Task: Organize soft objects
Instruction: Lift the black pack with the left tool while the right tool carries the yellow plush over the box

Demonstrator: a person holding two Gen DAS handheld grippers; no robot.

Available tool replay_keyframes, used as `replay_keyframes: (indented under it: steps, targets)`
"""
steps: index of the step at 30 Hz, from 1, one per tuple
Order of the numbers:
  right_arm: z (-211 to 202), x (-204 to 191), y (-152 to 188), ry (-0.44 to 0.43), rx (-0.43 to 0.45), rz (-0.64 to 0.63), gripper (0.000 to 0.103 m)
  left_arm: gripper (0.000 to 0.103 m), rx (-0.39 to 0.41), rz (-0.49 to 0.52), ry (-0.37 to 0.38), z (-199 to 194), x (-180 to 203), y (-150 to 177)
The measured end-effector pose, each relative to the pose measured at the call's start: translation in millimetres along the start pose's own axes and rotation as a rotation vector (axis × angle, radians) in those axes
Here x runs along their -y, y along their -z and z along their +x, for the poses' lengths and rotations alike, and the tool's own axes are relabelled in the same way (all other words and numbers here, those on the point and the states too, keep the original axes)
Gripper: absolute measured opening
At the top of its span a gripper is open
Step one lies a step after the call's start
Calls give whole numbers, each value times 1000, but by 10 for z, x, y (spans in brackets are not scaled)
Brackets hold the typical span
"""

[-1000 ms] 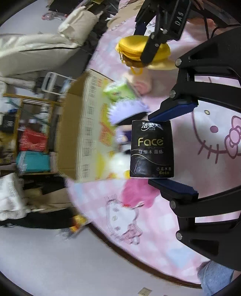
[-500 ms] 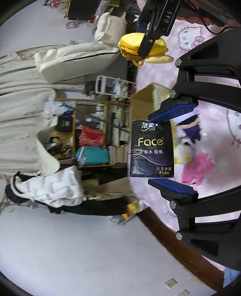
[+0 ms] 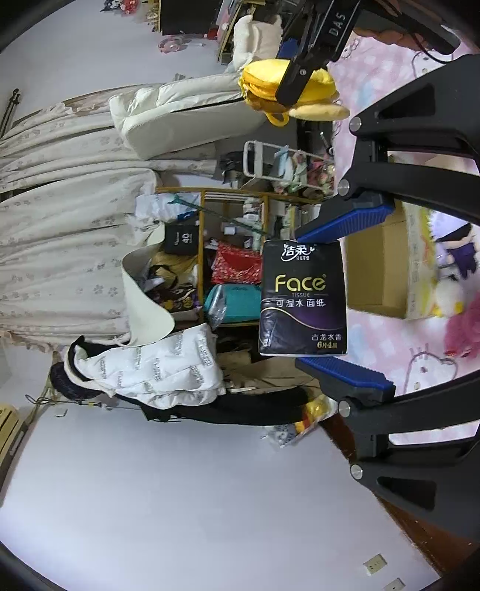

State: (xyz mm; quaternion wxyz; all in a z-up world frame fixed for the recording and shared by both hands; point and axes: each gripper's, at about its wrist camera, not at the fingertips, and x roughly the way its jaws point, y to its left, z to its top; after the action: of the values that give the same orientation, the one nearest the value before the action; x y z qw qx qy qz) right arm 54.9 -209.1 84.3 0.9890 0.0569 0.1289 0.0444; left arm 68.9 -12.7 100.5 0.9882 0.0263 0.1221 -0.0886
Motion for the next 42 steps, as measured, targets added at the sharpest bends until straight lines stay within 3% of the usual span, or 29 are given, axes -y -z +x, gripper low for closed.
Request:
replay_keyframes:
  steps: [8,18,35,42]
  targets:
    - [236,-8,-61,3,15,10,79,60,24,-30,-16,247,-66,-55]
    - [528,31,92,2,-14,13,79,60,-23,-41,15,614,-60,161]
    - [1124,278,595,7,-175,80,80,60,-204,-27,35,1295,38,647]
    - [1319,315,779,0,-233,97,80,60,-221,-28,16,1417,61,777]
